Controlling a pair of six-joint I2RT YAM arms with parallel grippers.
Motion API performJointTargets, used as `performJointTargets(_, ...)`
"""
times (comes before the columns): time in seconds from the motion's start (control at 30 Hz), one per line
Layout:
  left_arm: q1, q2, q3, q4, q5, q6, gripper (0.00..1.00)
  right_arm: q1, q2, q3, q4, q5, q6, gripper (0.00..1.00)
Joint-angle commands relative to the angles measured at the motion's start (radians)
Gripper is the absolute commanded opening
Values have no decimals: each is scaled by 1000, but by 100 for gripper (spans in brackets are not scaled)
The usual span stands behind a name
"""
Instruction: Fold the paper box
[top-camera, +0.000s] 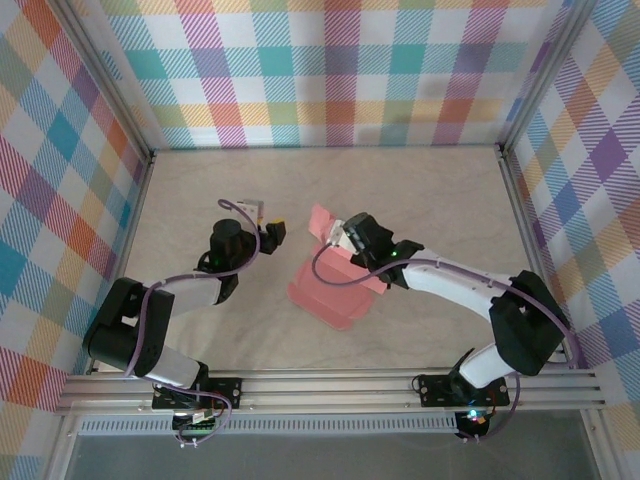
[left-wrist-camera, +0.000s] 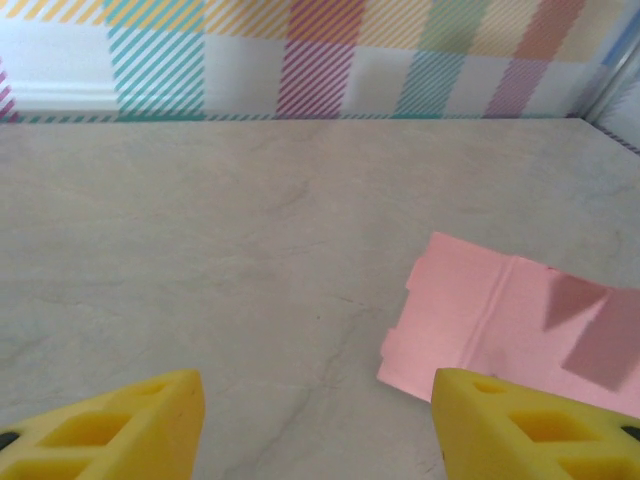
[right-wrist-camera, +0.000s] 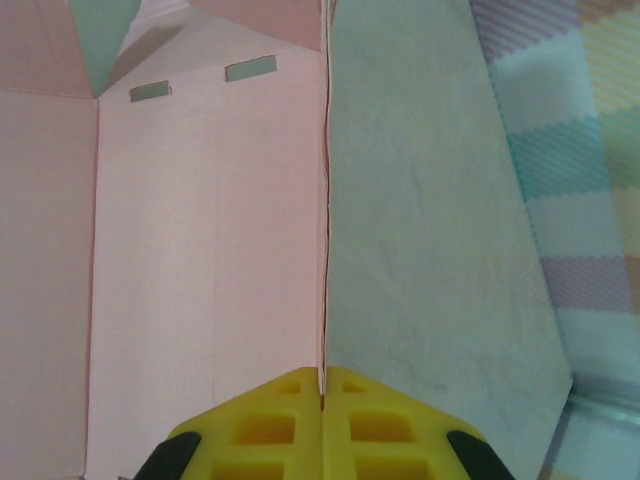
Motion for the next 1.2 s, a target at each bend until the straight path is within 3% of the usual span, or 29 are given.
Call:
performJointTargets(0.0, 37, 17, 20, -26, 34, -62, 62, 37, 14, -27, 178, 57, -135, 0)
performJointTargets(0.4, 111, 82, 63, -53, 58, -142, 65, 136, 136, -159, 666, 155, -495, 0)
performJointTargets(0.83, 191, 207, 252, -253, 130, -211, 68, 168, 212, -229, 920, 186, -595, 0)
performJointTargets(1.17, 214, 367, 440, -475, 287, -225, 67, 175, 191, -279, 1017, 178, -625, 0)
